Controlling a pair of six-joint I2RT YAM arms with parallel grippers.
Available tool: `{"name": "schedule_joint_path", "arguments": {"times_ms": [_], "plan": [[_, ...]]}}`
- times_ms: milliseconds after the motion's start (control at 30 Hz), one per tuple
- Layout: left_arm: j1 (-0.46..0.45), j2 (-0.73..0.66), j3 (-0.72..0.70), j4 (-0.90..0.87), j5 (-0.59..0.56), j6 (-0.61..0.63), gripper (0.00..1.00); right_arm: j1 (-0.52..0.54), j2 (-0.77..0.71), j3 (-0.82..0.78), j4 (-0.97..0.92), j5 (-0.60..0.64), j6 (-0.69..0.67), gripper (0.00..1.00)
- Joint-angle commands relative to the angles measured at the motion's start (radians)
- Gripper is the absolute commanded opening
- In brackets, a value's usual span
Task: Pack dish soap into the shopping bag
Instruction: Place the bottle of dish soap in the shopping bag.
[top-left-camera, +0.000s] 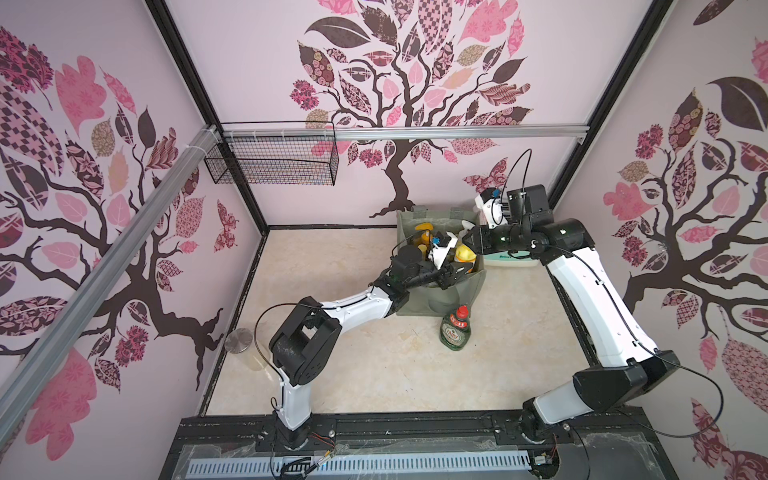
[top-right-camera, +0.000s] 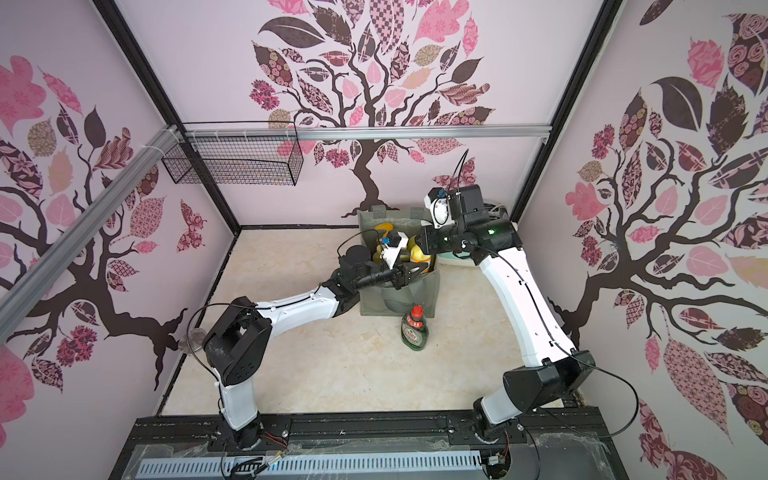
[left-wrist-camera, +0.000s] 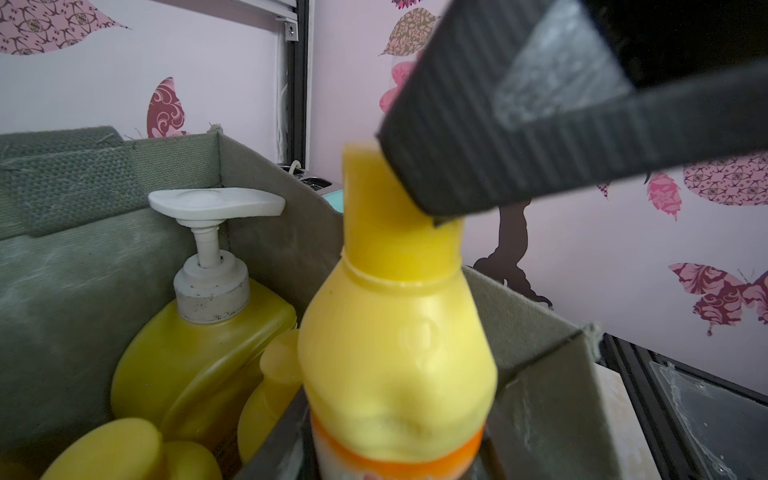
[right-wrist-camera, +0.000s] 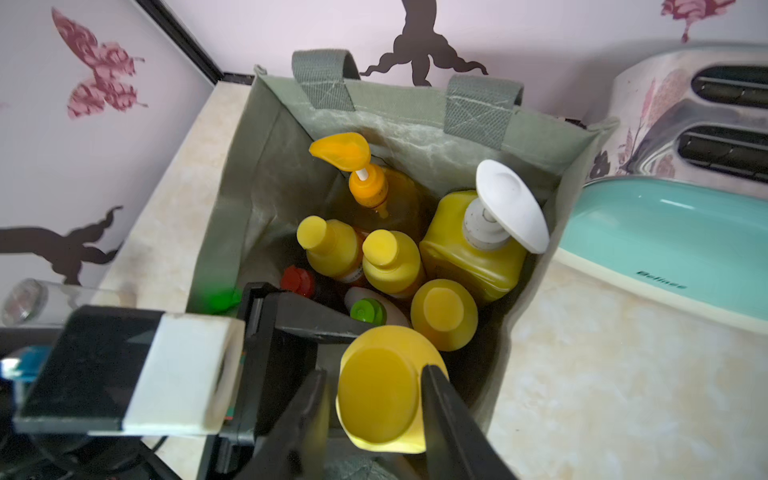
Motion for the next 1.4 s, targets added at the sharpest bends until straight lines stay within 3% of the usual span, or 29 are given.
{"name": "schedule_joint_path", "arguments": {"times_ms": [0, 100, 200, 300, 467, 600, 700, 833, 967, 1133, 1267, 1367], "plan": [[-0.001, -0.011, 0.016, 0.075, 0.025, -0.006, 0.00, 0.019, 0.016, 0.037, -0.053, 0.019, -0.006, 0.50], [-0.001, -0.011, 0.015, 0.072, 0.026, -0.005, 0.00, 0.025, 0.029, 0.048, -0.059, 0.026, -0.008, 0.49], [-0.001, -0.012, 0.013, 0.072, 0.026, -0.003, 0.00, 0.028, 0.036, 0.055, -0.062, 0.041, -0.009, 0.40], [0.000, -0.014, 0.011, 0.072, 0.024, -0.001, 0.00, 0.032, 0.043, 0.063, -0.064, 0.060, -0.010, 0.37], [-0.001, -0.023, 0.009, 0.065, 0.024, -0.002, 0.02, 0.037, 0.047, 0.066, -0.066, 0.086, -0.010, 0.20], [-0.001, -0.070, 0.019, -0.022, 0.034, 0.000, 0.38, 0.037, 0.024, 0.047, -0.046, 0.115, -0.014, 0.13], [0.001, -0.147, 0.014, -0.113, 0.026, -0.012, 0.53, 0.037, 0.000, 0.024, -0.019, 0.133, -0.018, 0.08], [0.010, -0.283, 0.045, -0.370, -0.028, -0.038, 0.64, 0.038, -0.042, -0.029, 0.045, 0.146, -0.026, 0.00], [0.042, -0.437, 0.071, -0.668, -0.093, -0.080, 0.75, 0.038, -0.089, -0.107, 0.125, 0.155, -0.032, 0.00], [0.162, -0.599, -0.011, -0.820, -0.125, -0.178, 0.83, 0.039, -0.124, -0.174, 0.177, 0.181, -0.037, 0.00], [0.235, -0.586, -0.062, -0.849, -0.047, -0.221, 0.90, 0.038, -0.148, -0.214, 0.217, 0.205, -0.040, 0.00], [0.234, -0.503, -0.034, -0.879, 0.048, -0.228, 0.98, 0.038, -0.162, -0.235, 0.239, 0.214, -0.039, 0.00]]}}
